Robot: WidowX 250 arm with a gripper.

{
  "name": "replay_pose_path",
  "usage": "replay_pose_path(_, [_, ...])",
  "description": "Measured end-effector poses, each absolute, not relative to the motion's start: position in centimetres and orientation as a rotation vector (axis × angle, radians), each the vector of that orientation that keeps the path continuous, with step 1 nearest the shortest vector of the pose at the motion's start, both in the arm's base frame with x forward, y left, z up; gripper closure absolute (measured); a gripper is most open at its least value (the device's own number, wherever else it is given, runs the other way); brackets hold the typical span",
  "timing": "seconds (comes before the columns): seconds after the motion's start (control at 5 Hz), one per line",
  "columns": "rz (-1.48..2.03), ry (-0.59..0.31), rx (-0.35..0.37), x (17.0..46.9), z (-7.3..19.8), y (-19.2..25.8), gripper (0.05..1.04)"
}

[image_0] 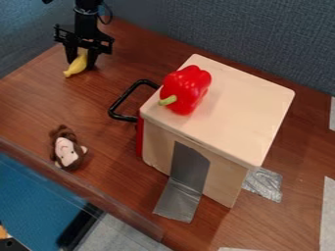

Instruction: Take the yellow banana and put in the left bottom of the table

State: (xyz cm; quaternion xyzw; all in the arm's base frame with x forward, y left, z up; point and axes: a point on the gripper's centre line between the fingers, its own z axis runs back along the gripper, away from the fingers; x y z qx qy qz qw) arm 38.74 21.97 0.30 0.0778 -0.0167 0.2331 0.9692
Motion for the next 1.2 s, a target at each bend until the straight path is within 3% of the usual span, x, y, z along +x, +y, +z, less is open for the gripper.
replay_pose_path(0.4, [0.47, -0.147, 0.088, 39.5, 6.7, 18.5, 0.681])
replay_pose_path(0.8, [0.46, -0.131, 0.063, 34.6, 6.7, 17.0, 0.681])
replay_pose_path(1.2, [0.478, -0.079, 0.022, 27.4, 3.2, 18.5, 0.681])
